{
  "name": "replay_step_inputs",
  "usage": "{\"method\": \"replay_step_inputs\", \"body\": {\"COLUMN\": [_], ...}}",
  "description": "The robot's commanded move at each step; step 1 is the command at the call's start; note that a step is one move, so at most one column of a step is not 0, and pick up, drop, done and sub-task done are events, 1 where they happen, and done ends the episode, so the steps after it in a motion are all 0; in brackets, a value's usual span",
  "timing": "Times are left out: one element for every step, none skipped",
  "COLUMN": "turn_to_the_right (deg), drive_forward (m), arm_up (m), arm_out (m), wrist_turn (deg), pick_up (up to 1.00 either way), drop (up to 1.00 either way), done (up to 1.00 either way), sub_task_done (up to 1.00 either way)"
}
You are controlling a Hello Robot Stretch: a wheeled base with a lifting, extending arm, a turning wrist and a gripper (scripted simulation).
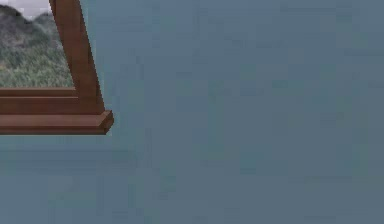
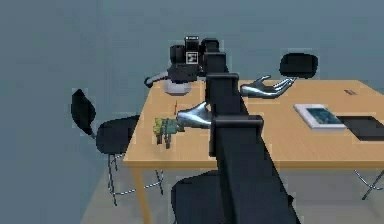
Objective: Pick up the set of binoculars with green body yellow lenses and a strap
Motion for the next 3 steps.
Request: {"method": "replay_step_inputs", "body": {"turn_to_the_right": [0.0, 0.0, 0.0], "drive_forward": [0.0, 0.0, 0.0], "arm_up": [-0.28, 0.0, 0.1], "arm_out": [0.0, 0.0, 0.0], "wrist_turn": [0.0, 0.0, 0.0], "pick_up": [0.0, 1.0, 0.0], "drop": [0.0, 0.0, 0.0], "done": [0.0, 0.0, 0.0], "sub_task_done": [0.0, 0.0, 0.0]}}
